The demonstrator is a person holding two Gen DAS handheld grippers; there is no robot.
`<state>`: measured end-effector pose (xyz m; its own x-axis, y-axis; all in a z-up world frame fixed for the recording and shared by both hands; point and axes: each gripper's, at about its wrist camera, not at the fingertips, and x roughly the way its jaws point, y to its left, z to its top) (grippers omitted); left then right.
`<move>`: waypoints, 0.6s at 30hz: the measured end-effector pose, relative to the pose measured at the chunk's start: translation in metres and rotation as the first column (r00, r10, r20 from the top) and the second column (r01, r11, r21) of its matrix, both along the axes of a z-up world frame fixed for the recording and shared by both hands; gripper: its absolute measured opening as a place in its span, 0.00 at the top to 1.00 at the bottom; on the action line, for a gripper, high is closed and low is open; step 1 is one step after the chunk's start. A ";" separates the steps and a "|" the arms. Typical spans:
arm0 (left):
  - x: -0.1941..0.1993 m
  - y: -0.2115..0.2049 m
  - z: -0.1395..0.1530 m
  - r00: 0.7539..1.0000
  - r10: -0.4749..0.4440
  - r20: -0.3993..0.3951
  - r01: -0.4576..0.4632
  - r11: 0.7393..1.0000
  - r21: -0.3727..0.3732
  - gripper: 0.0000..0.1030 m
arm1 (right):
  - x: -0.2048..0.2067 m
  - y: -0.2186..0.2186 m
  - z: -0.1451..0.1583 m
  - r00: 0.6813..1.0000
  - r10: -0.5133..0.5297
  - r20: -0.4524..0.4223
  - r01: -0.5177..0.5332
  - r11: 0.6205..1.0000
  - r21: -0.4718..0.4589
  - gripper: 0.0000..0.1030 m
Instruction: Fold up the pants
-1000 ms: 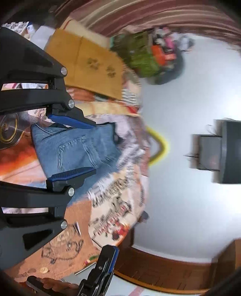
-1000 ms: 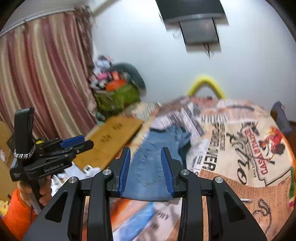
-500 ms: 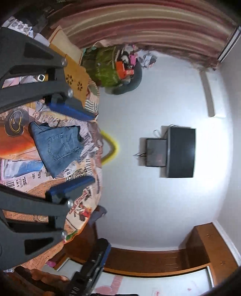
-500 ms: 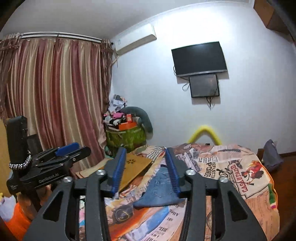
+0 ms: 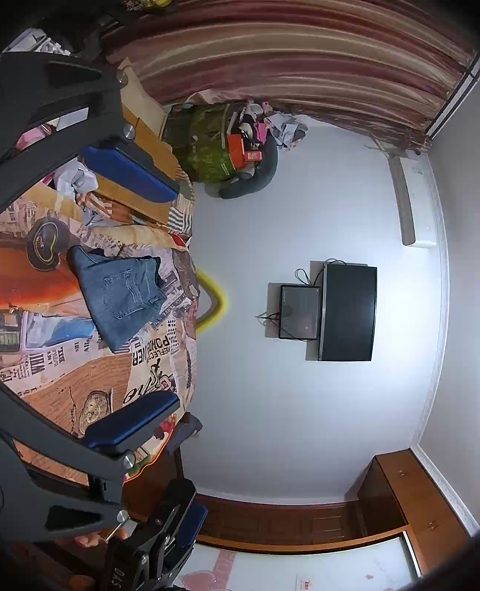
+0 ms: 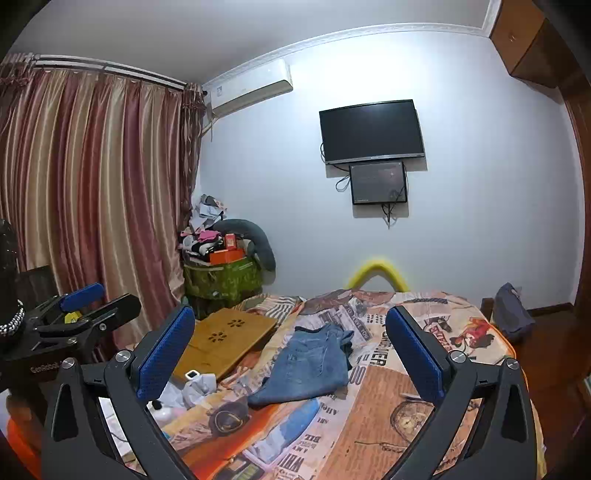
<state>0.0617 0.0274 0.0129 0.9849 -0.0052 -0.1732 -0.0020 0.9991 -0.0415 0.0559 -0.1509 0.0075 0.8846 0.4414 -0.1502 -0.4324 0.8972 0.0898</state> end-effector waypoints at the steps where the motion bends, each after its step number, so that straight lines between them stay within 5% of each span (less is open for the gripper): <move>1: -0.001 0.000 0.000 1.000 -0.001 0.000 0.001 1.000 0.001 0.00 | -0.001 -0.001 -0.001 1.000 0.000 0.000 0.000 1.000 -0.001 0.00; 18: 0.003 -0.005 -0.006 1.000 -0.019 -0.012 0.018 1.000 -0.006 0.00 | -0.011 -0.005 -0.009 1.000 -0.016 -0.009 0.016 1.000 -0.002 0.00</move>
